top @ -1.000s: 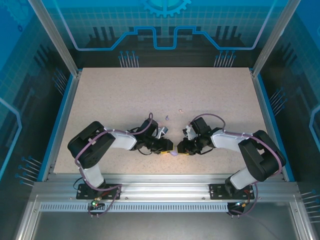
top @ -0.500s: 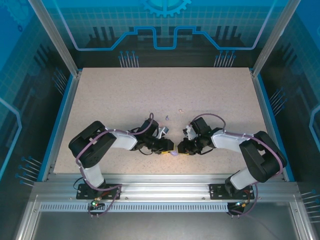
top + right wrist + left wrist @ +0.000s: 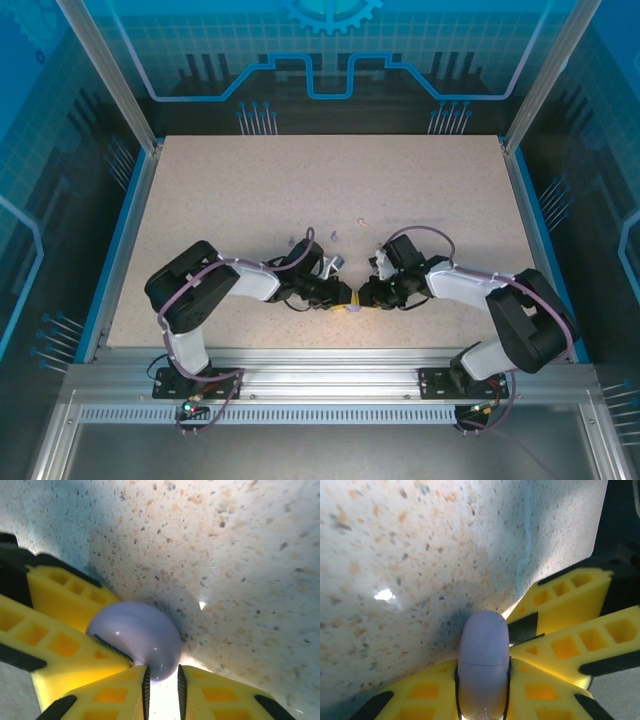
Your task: Insert wireless bluetooth earbuds into charging case
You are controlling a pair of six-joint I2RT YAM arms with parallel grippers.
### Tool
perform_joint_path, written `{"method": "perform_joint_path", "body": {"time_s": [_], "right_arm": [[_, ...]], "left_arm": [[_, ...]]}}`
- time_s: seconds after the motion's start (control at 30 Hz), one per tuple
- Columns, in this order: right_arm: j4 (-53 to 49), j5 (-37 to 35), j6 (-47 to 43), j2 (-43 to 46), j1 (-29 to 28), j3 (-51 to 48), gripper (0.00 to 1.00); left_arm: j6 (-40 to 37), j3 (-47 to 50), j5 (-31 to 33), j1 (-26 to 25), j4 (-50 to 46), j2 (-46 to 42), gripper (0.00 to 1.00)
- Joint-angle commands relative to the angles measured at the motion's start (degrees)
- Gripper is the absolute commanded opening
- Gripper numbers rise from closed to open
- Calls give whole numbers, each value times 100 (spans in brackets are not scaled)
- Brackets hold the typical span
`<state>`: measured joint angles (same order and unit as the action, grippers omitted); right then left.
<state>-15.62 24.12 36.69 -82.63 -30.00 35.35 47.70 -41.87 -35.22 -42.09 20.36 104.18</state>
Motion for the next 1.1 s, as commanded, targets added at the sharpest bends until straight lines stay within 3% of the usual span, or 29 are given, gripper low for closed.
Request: {"method": "perform_joint_path", "body": {"time_s": [0.0, 0.2, 0.3, 0.4, 0.57, 0.73, 1.07], "right_arm": [[-580, -405, -236, 601, 21, 156, 28], [-1137, -573, -907, 1897, 476, 514, 43], [-891, -328, -1537, 2510, 725, 545, 49], [-598, 356, -2007, 2858, 1040, 700, 56], [-810, 2349, -2777, 2533, 1560, 1552, 57], [-1159, 3428, -3396, 2085, 1560, 2275, 55], [-1795, 3489, -4017, 1590, 1297, 2834, 56]], "left_arm": [[-285, 70, 331, -96, -343, -458, 12], [-1377, -65, 1524, -53, -1332, -1945, 5], [-2120, 203, 1960, -44, -871, -2751, 5], [-2784, 362, 2131, -8, -529, -3359, 5], [-3148, 671, 1627, 311, 552, -4075, 6], [-3217, 624, 951, 496, 873, -4251, 6], [-3114, 259, -50, 531, 1191, -3837, 6]]}}
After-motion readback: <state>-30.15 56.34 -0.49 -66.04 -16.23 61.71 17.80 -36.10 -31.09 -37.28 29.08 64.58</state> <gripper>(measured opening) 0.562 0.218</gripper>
